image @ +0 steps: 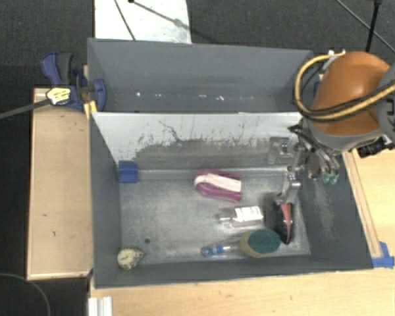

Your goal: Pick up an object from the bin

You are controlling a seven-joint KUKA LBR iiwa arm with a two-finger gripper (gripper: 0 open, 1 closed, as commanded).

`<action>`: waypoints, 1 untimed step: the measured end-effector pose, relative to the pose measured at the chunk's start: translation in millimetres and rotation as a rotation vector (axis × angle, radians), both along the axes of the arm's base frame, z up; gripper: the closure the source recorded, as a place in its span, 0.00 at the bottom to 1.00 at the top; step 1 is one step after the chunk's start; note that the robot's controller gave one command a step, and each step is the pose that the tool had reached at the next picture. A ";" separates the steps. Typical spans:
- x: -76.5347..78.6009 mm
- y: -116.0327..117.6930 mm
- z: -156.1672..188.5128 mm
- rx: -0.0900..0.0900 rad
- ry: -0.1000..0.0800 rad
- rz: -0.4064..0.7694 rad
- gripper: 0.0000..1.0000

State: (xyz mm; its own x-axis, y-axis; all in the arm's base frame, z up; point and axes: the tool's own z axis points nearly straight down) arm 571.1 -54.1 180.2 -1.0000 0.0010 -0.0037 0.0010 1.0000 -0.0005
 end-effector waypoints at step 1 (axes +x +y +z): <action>-84.1 -60.3 -97.7 0.001 0.009 0.214 0.00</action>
Offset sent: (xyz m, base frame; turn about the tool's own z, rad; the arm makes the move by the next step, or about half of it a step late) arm -0.0819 -0.0586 -0.0955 -0.2177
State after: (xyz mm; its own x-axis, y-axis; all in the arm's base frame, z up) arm 487.1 -114.4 82.4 -0.9774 -0.2112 0.0047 -0.2112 0.9774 0.0012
